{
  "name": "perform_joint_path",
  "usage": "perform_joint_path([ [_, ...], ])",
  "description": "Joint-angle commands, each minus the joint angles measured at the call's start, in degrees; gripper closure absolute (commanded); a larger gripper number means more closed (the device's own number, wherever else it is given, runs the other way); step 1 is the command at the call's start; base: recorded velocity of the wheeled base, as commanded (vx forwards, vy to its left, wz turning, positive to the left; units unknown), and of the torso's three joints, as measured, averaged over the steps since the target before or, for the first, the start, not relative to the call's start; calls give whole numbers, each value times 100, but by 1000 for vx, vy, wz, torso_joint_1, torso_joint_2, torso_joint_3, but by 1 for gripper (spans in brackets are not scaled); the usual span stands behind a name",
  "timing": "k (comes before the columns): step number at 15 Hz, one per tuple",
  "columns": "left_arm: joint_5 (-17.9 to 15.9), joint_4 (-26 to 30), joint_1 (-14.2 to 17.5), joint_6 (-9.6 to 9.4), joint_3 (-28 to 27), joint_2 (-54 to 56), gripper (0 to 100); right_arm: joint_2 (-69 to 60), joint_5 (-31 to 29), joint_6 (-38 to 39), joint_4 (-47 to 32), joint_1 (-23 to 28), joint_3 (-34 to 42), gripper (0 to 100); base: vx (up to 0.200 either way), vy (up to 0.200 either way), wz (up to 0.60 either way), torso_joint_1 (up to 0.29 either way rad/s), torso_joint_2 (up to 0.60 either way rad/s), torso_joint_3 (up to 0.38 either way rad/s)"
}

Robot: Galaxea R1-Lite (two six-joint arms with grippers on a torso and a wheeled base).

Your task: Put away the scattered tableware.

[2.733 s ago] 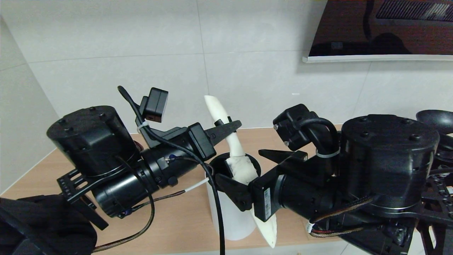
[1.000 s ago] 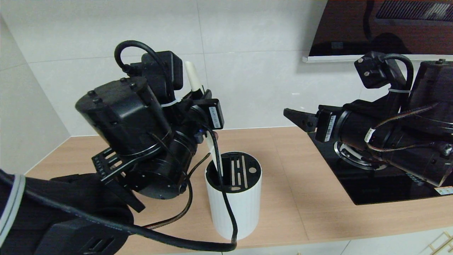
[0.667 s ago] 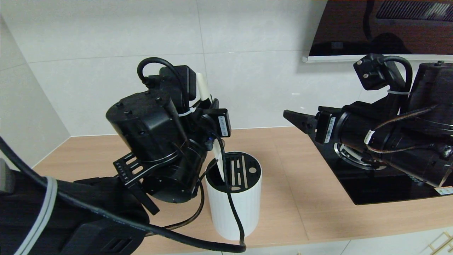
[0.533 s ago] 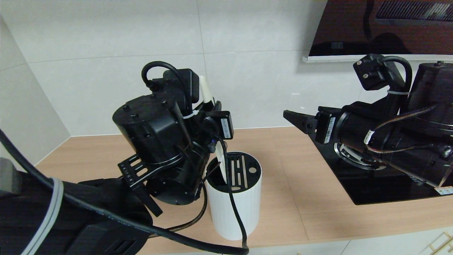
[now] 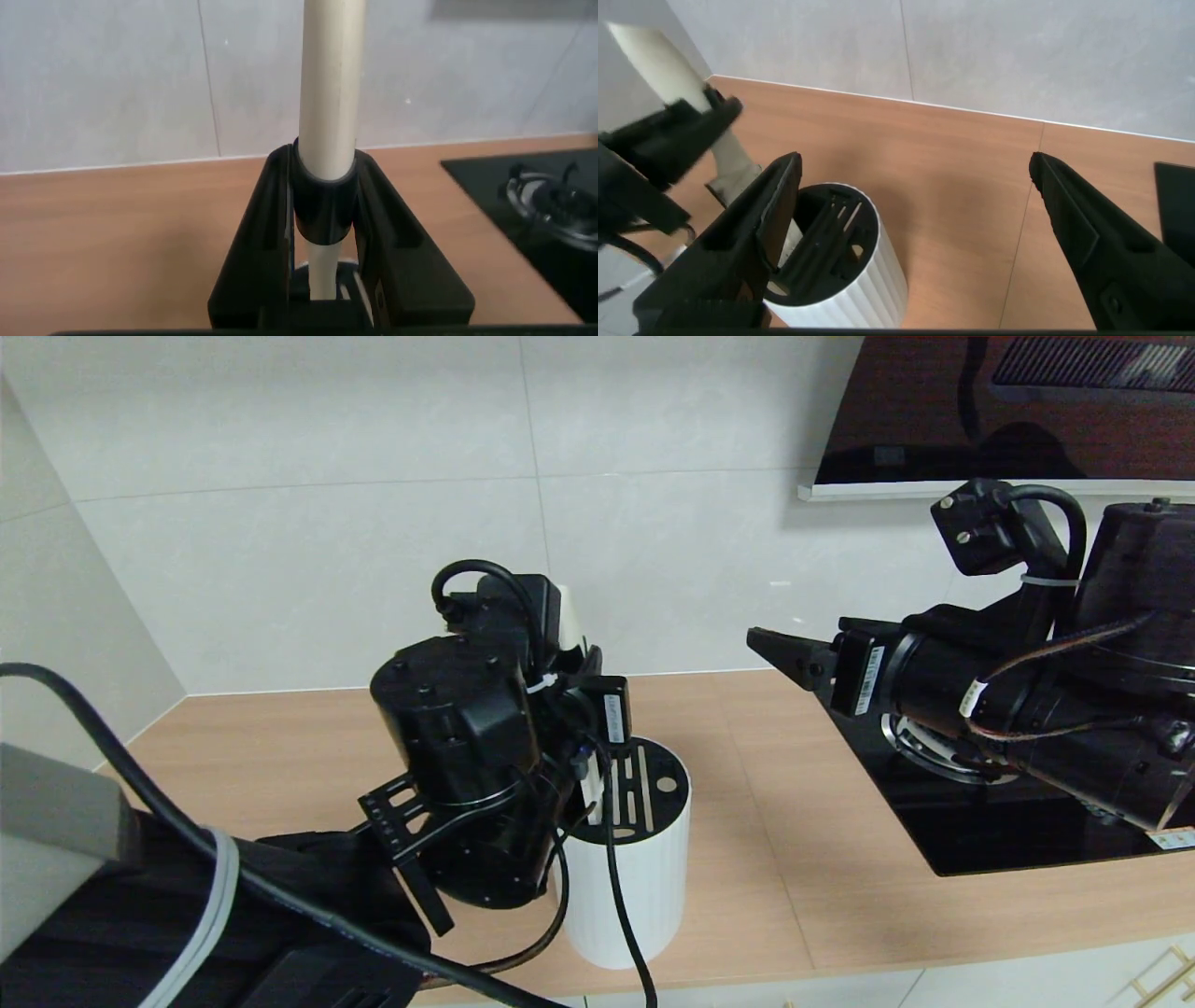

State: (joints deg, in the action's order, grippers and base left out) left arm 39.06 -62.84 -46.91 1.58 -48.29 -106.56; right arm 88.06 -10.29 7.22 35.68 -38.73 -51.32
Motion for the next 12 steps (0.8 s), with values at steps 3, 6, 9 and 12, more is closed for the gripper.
perform_joint_path([
  [3,-4,9,-108,17,179,-295,100,9,1,-1,0,-3,-1,0,0,0,0,0,0,0],
  [6,-12,0,-152,17,232,-436,100,9,1,-1,0,-3,8,0,0,0,0,0,0,0],
  [9,-12,0,-152,17,285,-524,100,18,1,-1,0,-3,8,0,0,0,0,0,0,0],
  [12,-12,0,-152,17,302,-612,100,9,1,-1,0,-12,8,0,0,0,0,0,0,0],
])
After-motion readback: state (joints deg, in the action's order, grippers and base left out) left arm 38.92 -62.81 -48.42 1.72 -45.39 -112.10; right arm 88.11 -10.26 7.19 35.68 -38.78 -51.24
